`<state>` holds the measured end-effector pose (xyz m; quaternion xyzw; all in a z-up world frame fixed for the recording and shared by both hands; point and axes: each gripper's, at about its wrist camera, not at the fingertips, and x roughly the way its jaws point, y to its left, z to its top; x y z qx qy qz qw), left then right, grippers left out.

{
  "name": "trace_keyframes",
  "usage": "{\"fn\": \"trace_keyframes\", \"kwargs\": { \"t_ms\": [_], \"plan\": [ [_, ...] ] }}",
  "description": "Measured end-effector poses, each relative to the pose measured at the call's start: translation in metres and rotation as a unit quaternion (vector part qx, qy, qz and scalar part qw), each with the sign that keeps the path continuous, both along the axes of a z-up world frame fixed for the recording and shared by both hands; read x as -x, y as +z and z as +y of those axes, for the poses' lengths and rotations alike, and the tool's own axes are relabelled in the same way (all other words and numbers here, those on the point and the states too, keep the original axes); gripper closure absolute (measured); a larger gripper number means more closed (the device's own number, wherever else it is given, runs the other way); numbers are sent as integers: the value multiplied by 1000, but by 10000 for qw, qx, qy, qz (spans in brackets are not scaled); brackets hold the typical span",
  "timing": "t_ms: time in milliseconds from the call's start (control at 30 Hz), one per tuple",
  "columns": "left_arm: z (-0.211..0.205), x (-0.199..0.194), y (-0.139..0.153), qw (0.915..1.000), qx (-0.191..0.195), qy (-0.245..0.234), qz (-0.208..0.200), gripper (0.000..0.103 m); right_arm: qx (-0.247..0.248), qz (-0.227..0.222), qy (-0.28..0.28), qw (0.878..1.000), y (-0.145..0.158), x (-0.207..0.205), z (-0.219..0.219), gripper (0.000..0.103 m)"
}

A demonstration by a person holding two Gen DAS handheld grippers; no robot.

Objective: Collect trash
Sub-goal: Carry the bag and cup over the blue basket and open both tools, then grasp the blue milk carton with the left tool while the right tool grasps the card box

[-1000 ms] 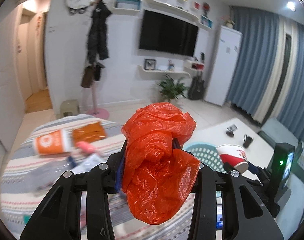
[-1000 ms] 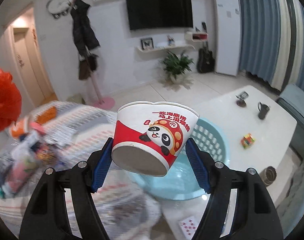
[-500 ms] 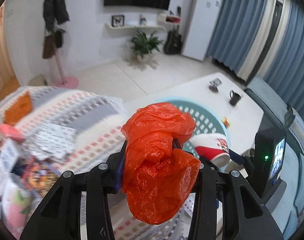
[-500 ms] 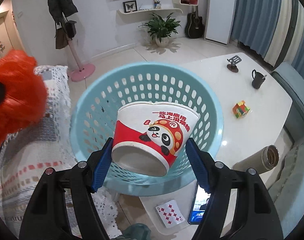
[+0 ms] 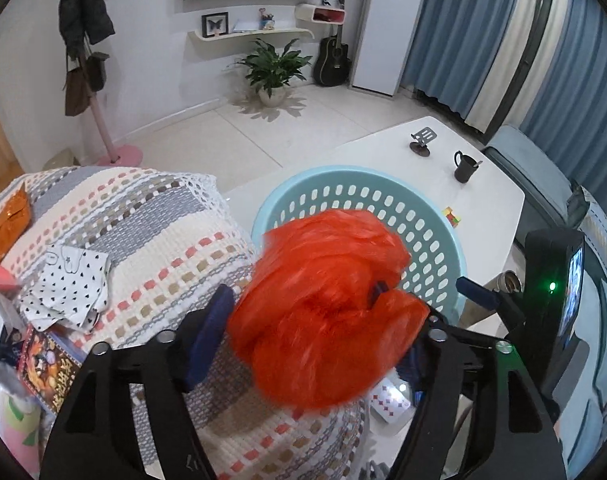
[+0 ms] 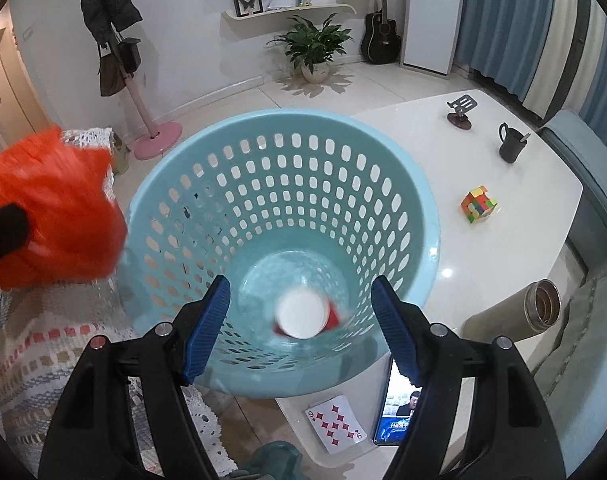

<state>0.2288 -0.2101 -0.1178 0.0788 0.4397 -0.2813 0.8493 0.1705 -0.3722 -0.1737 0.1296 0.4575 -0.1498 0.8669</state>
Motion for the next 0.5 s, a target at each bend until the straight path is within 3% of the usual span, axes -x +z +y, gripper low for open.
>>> {"fn": "trace_keyframes", "kwargs": {
  "t_ms": [500],
  "plan": [
    [25,22,32,9991,264,222,-230,32,6,-195,-168,9997,28,25,1,32]
  ]
}}
